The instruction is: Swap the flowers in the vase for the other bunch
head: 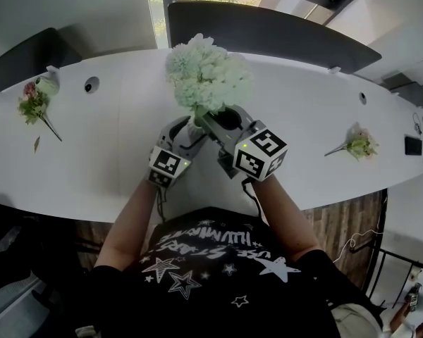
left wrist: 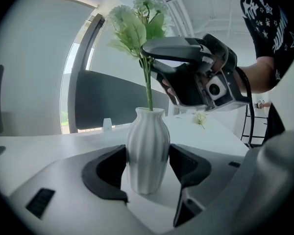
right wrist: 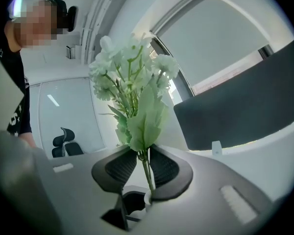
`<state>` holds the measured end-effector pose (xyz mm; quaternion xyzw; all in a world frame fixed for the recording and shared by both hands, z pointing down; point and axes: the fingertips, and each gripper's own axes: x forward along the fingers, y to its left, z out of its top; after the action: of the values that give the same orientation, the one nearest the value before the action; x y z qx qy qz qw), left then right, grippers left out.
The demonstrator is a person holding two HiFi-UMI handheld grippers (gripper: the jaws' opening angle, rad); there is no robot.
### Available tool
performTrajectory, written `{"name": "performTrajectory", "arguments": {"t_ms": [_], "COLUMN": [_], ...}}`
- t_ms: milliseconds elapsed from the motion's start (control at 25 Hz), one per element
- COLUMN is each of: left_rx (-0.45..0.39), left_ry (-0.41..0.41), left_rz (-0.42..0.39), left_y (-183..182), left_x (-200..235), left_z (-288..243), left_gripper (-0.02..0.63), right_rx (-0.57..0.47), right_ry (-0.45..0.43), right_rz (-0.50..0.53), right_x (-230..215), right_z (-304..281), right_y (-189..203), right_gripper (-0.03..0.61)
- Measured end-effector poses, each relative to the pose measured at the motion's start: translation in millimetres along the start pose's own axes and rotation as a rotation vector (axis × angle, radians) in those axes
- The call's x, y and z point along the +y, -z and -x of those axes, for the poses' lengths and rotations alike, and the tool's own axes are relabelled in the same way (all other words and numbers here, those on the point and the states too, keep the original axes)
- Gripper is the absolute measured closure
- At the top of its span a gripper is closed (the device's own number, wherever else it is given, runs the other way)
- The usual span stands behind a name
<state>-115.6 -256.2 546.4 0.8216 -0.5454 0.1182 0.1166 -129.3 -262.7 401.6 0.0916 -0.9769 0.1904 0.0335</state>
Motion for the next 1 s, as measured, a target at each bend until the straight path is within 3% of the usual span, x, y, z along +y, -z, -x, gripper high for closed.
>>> {"name": "performTrajectory", "arguments": {"t_ms": [560,1000], "left_rx": [0.026,0.03], "left_ry": [-0.022,-0.052], "left_rz": [-0.004,0.025], "left_y": [1.9,9.0], "left_x": [0.7,-18.0], "left_z": [3.9,28.4], "left_gripper": [0.33,0.33], "right_rx": [-0.168,-0.202], "right_ry": [-0.006,0.122], "right_rz": [0.032,-0.026], "right_x": [17.4,-2.3], "right_z": [40.3,93.4], "right_y": [-74.0,-59.5], "right_gripper": [0.497,0.496]}}
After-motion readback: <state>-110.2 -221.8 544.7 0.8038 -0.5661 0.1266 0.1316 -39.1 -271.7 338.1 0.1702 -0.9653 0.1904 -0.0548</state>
